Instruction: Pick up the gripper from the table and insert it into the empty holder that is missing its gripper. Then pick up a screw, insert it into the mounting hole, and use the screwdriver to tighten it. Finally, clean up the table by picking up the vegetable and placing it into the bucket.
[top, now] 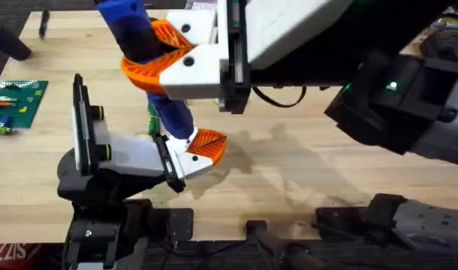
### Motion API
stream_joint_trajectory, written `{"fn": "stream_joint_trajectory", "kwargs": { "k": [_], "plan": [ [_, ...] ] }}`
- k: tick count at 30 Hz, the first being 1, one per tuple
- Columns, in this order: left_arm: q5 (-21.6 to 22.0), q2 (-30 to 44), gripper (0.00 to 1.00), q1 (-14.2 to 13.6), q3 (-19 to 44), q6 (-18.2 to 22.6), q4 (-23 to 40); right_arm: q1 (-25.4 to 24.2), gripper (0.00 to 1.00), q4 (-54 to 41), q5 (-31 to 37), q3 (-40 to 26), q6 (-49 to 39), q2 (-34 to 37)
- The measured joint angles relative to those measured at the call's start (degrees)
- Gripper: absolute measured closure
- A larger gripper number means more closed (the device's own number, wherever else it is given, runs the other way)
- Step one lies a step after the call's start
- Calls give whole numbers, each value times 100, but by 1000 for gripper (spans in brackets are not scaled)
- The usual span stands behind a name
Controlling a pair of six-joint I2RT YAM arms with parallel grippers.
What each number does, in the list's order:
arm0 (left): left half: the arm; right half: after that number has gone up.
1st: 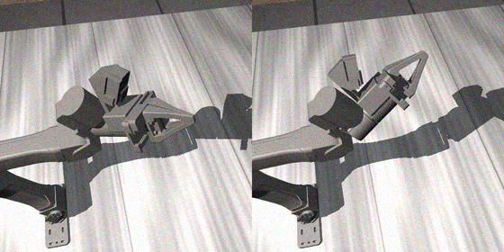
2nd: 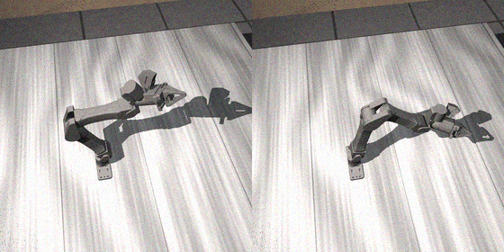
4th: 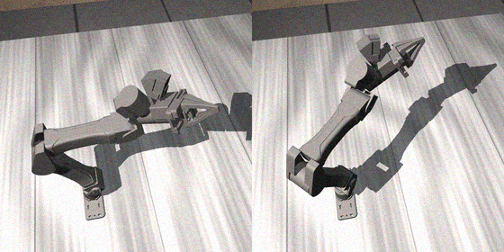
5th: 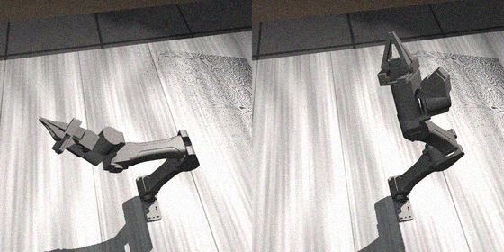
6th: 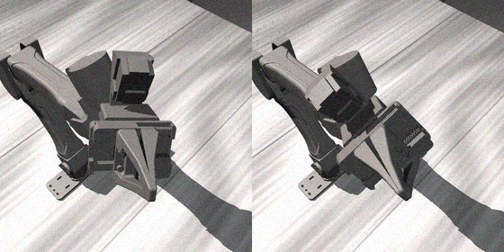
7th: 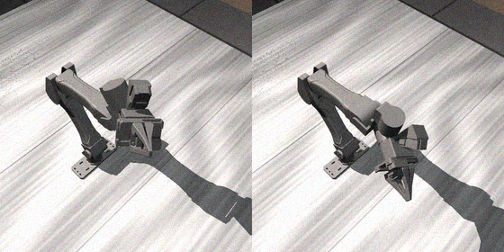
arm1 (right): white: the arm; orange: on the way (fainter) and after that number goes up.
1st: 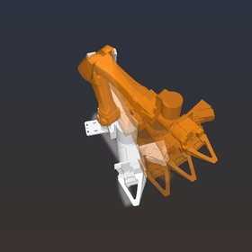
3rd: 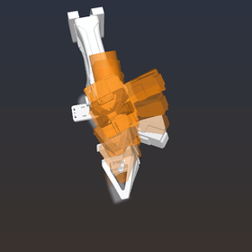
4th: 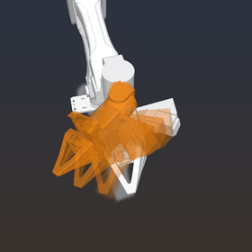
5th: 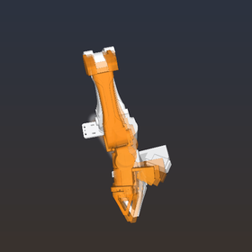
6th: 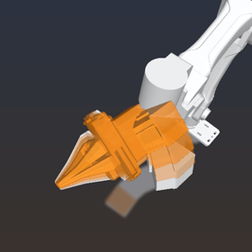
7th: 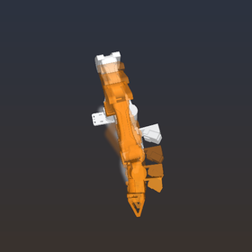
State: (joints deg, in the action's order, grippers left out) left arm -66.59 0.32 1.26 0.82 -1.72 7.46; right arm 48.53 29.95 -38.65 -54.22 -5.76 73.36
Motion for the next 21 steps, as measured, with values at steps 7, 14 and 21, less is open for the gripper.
{"fn": "stream_joint_trajectory", "kwargs": {
  "k": [7, 14, 21],
  "plan": [
    [0, 0, 982, 0, 0, 0, 0, 0, 993, 19, 0, 0, 2, 2],
    [-1, 0, 982, 0, 0, -2, 2, 0, 993, 200, 10, 0, 26, 248],
    [-2, 0, 982, 0, 0, -3, 2, 0, 993, 227, 22, 0, 60, 267]
  ]
}}
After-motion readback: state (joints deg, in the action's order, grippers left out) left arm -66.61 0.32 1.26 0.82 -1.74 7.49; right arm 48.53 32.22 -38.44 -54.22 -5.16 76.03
